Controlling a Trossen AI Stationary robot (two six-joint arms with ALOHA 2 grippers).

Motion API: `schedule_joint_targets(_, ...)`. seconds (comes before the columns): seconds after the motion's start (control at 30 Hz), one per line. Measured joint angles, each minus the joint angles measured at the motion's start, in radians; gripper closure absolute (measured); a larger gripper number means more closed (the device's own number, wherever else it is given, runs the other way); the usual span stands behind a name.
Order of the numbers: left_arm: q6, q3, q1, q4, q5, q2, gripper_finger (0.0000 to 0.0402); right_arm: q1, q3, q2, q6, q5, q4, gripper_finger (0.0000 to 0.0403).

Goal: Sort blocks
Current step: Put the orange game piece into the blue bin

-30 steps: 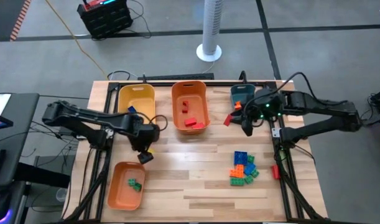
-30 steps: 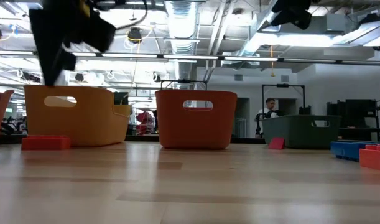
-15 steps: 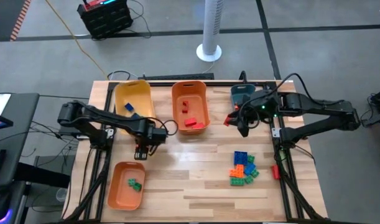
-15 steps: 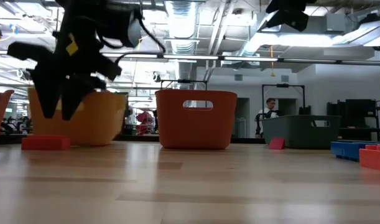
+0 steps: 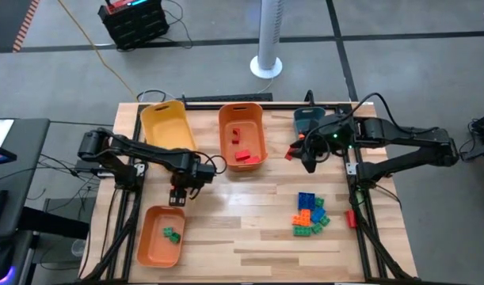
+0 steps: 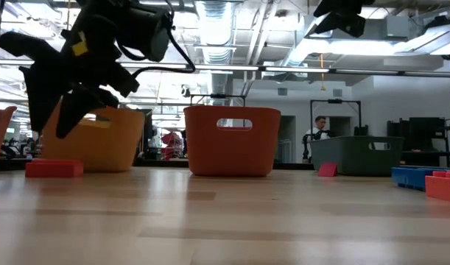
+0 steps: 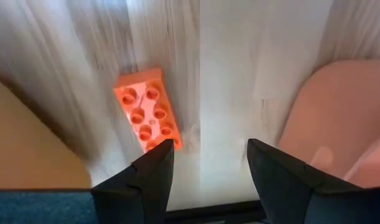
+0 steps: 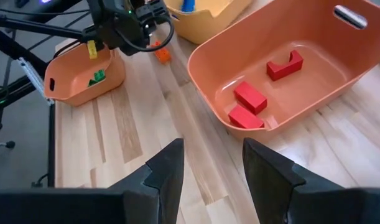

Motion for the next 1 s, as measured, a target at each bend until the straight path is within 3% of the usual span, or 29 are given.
schedule_joint_targets(0.4, -0.044, 0.098, -0.002, -0.156, -0.011, -0.035, 0.0203, -0.009, 0.0, 0.0, -0.014, 0.0, -0.001, 0.0226)
schedule_joint_targets(0.57, -0.07, 0.161, -0.003, -0.092, -0.16, -0.136, 0.0203, -0.008, 0.0, 0.0, -0.015, 0.0, 0.0, 0.0226)
schedule_joint_targets(0.73, 0.08, 0.166, -0.019, -0.024, -0.148, -0.163, 0.0203, -0.008, 0.0, 0.0, -0.02, 0.0, 0.006, 0.0226)
schedule_joint_targets(0.87, 0.272, 0.165, -0.054, -0.021, -0.138, -0.074, 0.0203, -0.008, 0.0, 0.0, -0.022, 0.0, 0.024, 0.0226)
schedule_joint_targets(1.0, 0.413, 0.165, -0.07, -0.03, -0.234, 0.041, 0.0203, -0.007, 0.0, 0.0, -0.011, -0.001, 0.026, 0.0226)
